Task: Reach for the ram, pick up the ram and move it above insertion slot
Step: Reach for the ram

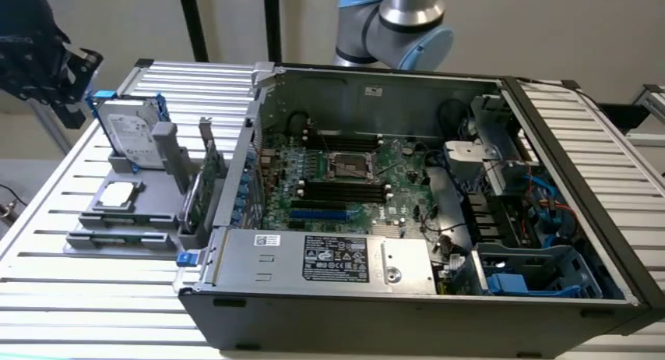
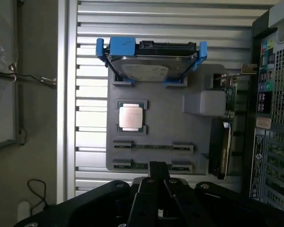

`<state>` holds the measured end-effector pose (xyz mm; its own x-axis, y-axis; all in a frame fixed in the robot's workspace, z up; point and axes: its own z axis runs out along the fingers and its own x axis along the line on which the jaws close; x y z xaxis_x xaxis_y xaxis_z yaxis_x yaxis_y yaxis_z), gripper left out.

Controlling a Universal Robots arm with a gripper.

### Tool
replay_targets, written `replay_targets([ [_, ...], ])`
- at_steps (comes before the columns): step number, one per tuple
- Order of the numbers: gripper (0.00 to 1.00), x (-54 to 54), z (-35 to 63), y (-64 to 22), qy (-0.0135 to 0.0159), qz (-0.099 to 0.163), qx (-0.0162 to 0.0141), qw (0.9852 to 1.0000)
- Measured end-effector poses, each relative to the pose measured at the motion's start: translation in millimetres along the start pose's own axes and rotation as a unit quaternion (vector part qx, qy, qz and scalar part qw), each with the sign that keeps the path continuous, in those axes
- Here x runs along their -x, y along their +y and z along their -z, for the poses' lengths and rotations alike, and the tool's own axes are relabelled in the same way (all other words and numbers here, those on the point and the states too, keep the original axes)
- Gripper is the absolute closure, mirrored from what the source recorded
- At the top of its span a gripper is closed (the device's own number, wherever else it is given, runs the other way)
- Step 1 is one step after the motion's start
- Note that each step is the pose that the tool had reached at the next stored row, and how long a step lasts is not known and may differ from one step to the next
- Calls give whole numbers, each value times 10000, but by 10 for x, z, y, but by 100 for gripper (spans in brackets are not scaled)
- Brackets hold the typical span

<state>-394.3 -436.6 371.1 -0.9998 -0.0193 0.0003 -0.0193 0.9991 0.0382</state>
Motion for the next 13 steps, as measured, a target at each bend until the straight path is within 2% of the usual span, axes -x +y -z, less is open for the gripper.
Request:
replay_targets([
  [6,89,3,-9,-206,1,5,0,10000],
  [13,89,48,-81,-332,3,43,-1,10000],
])
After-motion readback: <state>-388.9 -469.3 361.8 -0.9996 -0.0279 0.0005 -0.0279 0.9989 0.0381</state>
